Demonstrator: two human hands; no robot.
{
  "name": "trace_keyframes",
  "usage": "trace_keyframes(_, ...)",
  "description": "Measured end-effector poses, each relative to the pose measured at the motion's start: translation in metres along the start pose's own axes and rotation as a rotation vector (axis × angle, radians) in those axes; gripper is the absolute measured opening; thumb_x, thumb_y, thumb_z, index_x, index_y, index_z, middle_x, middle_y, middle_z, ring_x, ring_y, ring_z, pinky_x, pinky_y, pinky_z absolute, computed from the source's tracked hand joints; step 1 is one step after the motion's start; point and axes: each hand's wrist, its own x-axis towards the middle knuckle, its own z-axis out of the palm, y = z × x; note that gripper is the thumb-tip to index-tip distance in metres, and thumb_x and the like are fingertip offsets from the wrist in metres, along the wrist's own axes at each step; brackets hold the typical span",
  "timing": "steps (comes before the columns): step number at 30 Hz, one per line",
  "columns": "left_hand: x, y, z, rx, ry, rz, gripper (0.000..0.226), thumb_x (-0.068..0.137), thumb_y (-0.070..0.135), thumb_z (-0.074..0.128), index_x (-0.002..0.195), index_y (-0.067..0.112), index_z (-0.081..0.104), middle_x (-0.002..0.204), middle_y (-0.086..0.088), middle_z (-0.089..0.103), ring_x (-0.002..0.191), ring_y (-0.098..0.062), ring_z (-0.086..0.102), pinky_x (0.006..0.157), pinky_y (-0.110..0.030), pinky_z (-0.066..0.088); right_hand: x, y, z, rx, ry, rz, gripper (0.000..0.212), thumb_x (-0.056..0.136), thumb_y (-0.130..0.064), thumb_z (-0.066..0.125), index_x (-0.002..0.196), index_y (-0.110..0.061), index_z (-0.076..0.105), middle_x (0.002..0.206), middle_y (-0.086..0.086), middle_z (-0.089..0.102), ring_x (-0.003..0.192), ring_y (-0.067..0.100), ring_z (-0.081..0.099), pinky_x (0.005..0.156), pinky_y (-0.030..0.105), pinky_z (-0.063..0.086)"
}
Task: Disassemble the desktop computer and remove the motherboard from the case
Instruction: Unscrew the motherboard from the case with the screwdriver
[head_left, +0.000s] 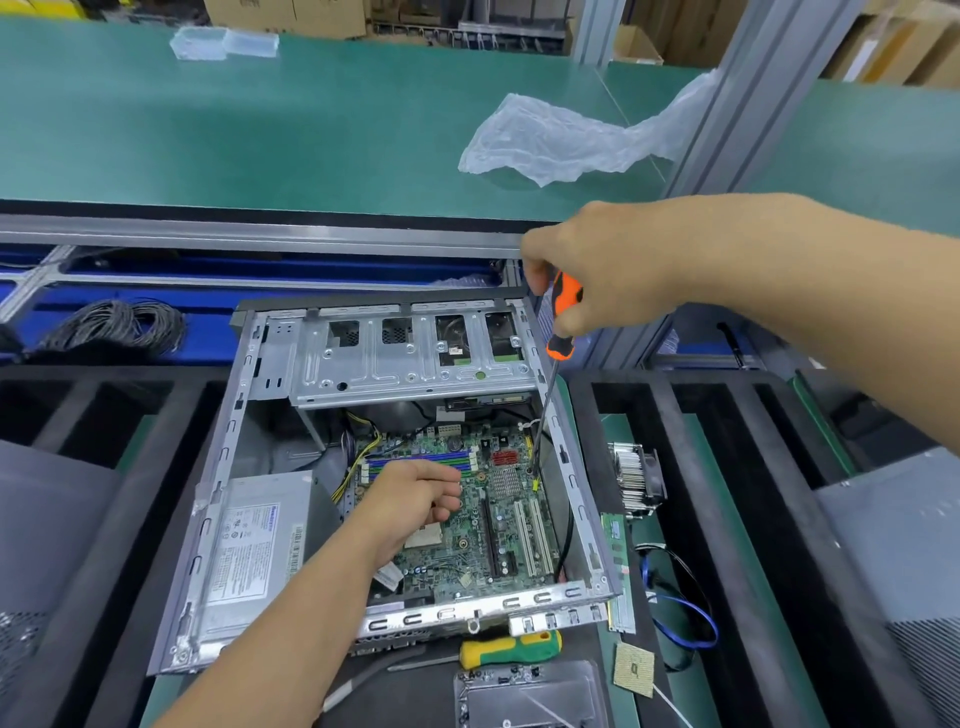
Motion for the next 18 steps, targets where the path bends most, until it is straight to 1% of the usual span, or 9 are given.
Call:
trace_keyframes(2, 0.000, 0.000, 0.000, 0.011, -0.006, 0.002, 0.025, 0.095, -0.012, 0.046, 0.096, 0.002, 0.067, 0.100, -0.020, 0.068, 0.078, -0.021, 0.068, 0.063, -0.023, 0.055, 0.000, 0.002, -0.001, 0.048, -0.040, -0.007, 0.033, 0.081, -0.037, 0.072, 0.106, -0.032, 0.051, 0.080, -0.013, 0.052, 0.073, 0.006, 0.049, 0.056, 0.028, 0.035)
trace_keyframes(4, -0.001, 0.000, 0.000, 0.009, -0.016, 0.002, 0.025, 0.095, -0.012, 0.046, 0.095, 0.002, 0.067, 0.100, -0.020, 0.069, 0.078, -0.021, 0.070, 0.062, -0.021, 0.055, 0.001, 0.002, 0.000, 0.047, -0.064, 0.033, 0.044, 0.078, -0.057, 0.069, 0.107, -0.032, 0.049, 0.086, -0.012, 0.053, 0.077, 0.010, 0.052, 0.060, 0.030, 0.038)
trace_keyframes(6, -0.002, -0.001, 0.000, -0.007, -0.022, -0.003, 0.020, 0.096, -0.009, 0.049, 0.095, 0.002, 0.067, 0.098, -0.020, 0.070, 0.078, -0.020, 0.073, 0.063, -0.020, 0.055, 0.001, -0.002, 0.001, -0.007, -0.046, 0.105, 0.064, 0.074, -0.082, 0.046, 0.102, -0.025, 0.049, 0.087, -0.003, 0.053, 0.078, 0.020, 0.056, 0.062, 0.033, 0.040)
trace_keyframes(7, -0.003, -0.001, -0.001, -0.017, -0.026, -0.004, 0.017, 0.096, -0.006, 0.052, 0.097, 0.002, 0.067, 0.097, -0.019, 0.071, 0.077, -0.019, 0.073, 0.063, -0.020, 0.055, 0.001, -0.006, 0.001, -0.046, -0.017, 0.131, 0.071, 0.076, -0.084, 0.035, 0.097, -0.019, 0.052, 0.084, 0.002, 0.052, 0.074, 0.023, 0.055, 0.059, 0.034, 0.039)
trace_keyframes(8, -0.003, -0.002, -0.002, -0.026, -0.032, -0.003, 0.013, 0.096, -0.003, 0.055, 0.098, 0.002, 0.067, 0.095, -0.018, 0.072, 0.075, -0.019, 0.073, 0.064, -0.020, 0.055, 0.001, -0.008, 0.001, -0.099, 0.012, 0.137, 0.072, 0.081, -0.081, 0.031, 0.093, -0.014, 0.055, 0.081, 0.005, 0.049, 0.069, 0.024, 0.053, 0.058, 0.034, 0.038)
trace_keyframes(10, -0.003, -0.002, -0.003, -0.016, -0.040, 0.008, 0.010, 0.095, 0.007, 0.060, 0.100, 0.003, 0.068, 0.087, -0.013, 0.072, 0.068, -0.016, 0.069, 0.062, -0.021, 0.054, 0.003, -0.010, 0.003, -0.172, 0.052, 0.092, 0.057, 0.091, -0.067, 0.043, 0.091, -0.012, 0.057, 0.077, 0.004, 0.044, 0.065, 0.025, 0.051, 0.059, 0.035, 0.041)
trace_keyframes(13, -0.001, -0.004, -0.004, 0.073, -0.019, 0.034, 0.016, 0.097, 0.018, 0.059, 0.097, 0.008, 0.071, 0.076, -0.004, 0.068, 0.061, -0.010, 0.061, 0.058, -0.023, 0.049, 0.000, -0.006, 0.001, -0.083, 0.045, 0.037, 0.032, 0.084, -0.048, 0.065, 0.099, -0.022, 0.054, 0.078, -0.003, 0.046, 0.071, 0.022, 0.055, 0.057, 0.032, 0.041)
trace_keyframes(16, 0.000, -0.005, -0.003, 0.090, 0.010, 0.036, 0.017, 0.098, 0.017, 0.057, 0.094, 0.008, 0.071, 0.075, -0.003, 0.066, 0.061, -0.010, 0.058, 0.057, -0.023, 0.047, -0.003, -0.001, -0.002, 0.022, -0.029, 0.007, 0.035, 0.078, -0.039, 0.074, 0.102, -0.032, 0.050, 0.086, -0.008, 0.053, 0.071, 0.008, 0.050, 0.054, 0.029, 0.036)
trace_keyframes(18, 0.001, -0.005, -0.003, 0.063, 0.017, 0.012, 0.016, 0.098, 0.007, 0.055, 0.096, 0.006, 0.070, 0.080, -0.007, 0.069, 0.065, -0.013, 0.062, 0.059, -0.024, 0.050, -0.002, 0.002, 0.000, 0.051, -0.062, 0.006, 0.039, 0.078, -0.040, 0.076, 0.105, -0.034, 0.047, 0.098, -0.007, 0.057, 0.076, 0.008, 0.051, 0.060, 0.030, 0.042)
